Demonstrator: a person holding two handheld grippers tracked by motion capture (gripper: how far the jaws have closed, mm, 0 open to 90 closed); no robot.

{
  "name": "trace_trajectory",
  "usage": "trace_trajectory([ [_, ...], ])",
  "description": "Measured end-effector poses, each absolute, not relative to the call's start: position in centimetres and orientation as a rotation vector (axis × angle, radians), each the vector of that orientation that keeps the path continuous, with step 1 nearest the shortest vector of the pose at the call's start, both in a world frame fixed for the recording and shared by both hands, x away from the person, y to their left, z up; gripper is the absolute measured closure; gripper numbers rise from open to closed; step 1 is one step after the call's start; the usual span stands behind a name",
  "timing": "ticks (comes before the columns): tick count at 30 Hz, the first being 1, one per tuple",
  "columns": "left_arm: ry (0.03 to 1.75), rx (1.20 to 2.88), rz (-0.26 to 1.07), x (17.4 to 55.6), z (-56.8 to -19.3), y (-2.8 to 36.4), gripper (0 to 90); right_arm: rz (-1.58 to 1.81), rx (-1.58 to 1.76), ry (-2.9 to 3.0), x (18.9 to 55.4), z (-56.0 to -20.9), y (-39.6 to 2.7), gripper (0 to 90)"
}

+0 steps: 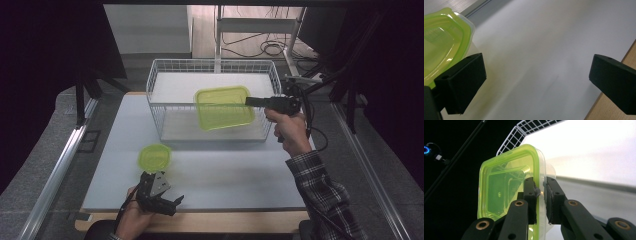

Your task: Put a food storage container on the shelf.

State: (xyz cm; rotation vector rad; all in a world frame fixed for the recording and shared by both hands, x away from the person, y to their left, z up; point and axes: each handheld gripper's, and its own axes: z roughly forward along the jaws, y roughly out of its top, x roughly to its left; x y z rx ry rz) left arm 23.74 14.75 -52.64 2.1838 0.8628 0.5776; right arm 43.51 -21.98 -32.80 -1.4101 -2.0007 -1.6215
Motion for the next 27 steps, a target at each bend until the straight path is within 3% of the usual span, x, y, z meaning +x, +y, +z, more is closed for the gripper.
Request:
trace_trajectory([
  [27, 0.867, 2.187, 0.569, 23.8, -52.7, 14.8, 0.6, -1.698, -1.640, -2.027, 48.9, -30.8, -19.7, 80.0],
])
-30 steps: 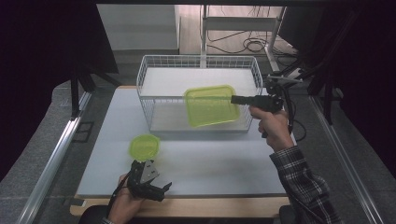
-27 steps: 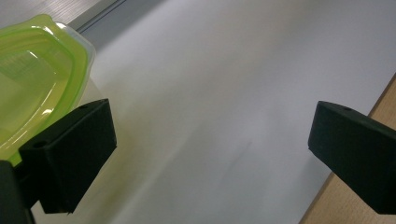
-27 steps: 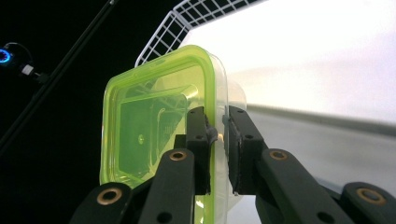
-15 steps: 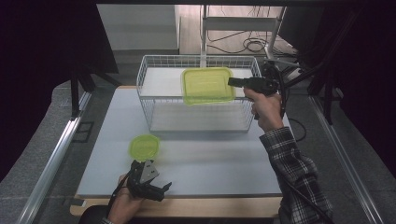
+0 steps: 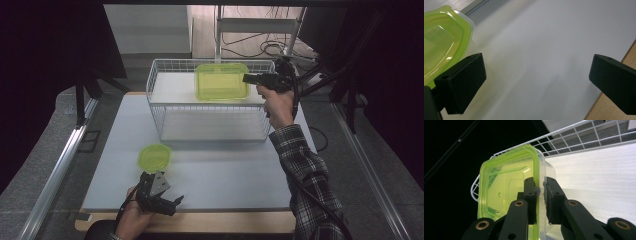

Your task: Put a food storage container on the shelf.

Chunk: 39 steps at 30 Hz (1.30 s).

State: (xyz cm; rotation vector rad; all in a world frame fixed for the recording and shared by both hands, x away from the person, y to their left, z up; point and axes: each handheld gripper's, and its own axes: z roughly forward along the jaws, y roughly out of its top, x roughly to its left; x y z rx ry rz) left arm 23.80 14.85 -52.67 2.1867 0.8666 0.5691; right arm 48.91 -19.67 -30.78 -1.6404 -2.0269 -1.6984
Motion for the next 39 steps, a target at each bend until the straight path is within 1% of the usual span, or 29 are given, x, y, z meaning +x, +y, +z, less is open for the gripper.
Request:
trace_trajectory([
  [10, 0.867, 2.190, 0.564, 23.8, -52.7, 14.8, 0.6, -1.684, -1.677, -2.014, 49.8, -31.6, -19.3, 79.2],
  [14, 0.865, 2.197, 0.567, 23.8, -52.8, 14.8, 0.6, -1.661, -1.694, -2.083, 50.0, -31.7, -18.9, 75.3],
  [22, 0.862, 2.204, 0.567, 23.8, -52.8, 14.8, 0.5, -1.644, -1.726, -2.154, 50.5, -31.9, -18.2, 71.8],
  [39, 0.859, 2.210, 0.565, 23.8, -52.8, 14.7, 0.5, -1.640, -1.773, -2.169, 50.5, -31.9, -16.7, 71.4],
])
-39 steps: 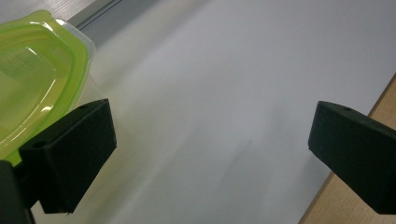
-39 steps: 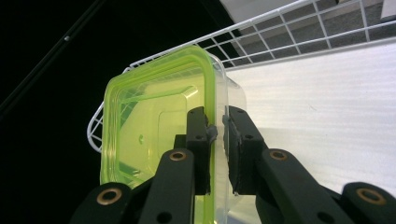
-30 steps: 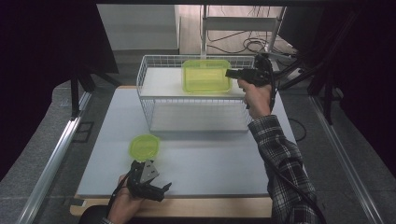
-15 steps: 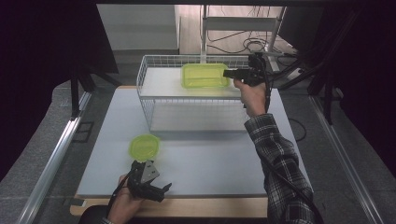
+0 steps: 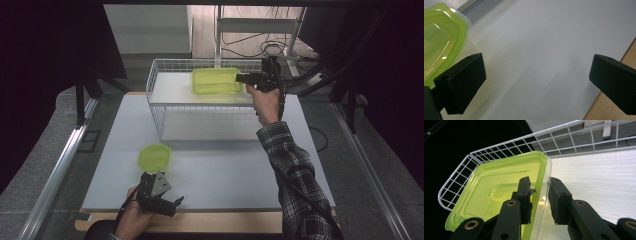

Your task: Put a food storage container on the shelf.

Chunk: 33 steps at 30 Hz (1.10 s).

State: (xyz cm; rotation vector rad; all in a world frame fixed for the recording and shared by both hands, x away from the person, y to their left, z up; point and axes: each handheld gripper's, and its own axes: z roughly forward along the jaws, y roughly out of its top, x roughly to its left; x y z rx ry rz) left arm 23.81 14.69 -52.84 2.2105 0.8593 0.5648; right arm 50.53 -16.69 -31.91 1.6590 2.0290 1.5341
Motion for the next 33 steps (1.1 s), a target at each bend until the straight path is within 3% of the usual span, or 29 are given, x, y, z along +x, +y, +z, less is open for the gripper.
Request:
trace_trajectory([
  [2, 0.859, 2.210, 0.565, 23.8, -52.8, 14.7, 0.5, 1.530, 1.655, 2.033, 50.5, -31.9, -16.7, 70.9],
  [4, 0.859, 2.212, 0.565, 23.8, -52.8, 14.7, 0.5, 1.493, 1.614, 2.050, 50.3, -31.7, -16.6, 62.6],
  [16, 0.866, 2.195, 0.552, 23.8, -52.7, 14.7, 0.6, 1.499, 1.464, 2.121, 48.9, -30.5, -17.5, 40.6],
  [33, 0.895, 2.139, 0.503, 23.9, -52.6, 15.2, 2.1, 1.479, 1.268, 2.211, 45.6, -30.6, -18.2, 20.7],
])
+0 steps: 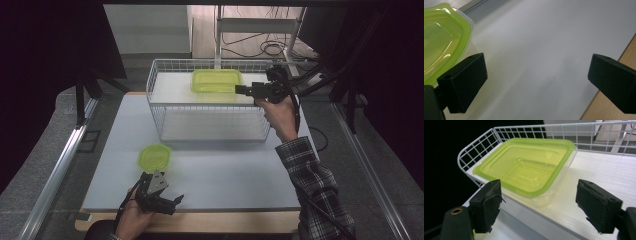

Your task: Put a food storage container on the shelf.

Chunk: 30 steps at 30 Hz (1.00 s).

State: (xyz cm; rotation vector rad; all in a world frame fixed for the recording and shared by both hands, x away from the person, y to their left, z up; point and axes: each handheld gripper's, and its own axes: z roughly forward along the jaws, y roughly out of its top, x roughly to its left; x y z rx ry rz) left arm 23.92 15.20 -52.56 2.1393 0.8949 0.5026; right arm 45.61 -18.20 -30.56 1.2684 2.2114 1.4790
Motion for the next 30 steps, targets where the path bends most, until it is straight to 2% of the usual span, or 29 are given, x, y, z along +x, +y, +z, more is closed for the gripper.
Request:
trace_trajectory([
  [10, 0.949, 2.109, 0.439, 24.1, -52.5, 15.4, 2.3, 1.428, 1.151, 2.264, 43.2, -31.6, -18.1, 13.1],
  [30, 0.960, 2.130, 0.444, 24.1, -52.6, 15.1, 1.6, 1.342, 0.998, 2.316, 39.4, -34.6, -18.9, 6.3],
])
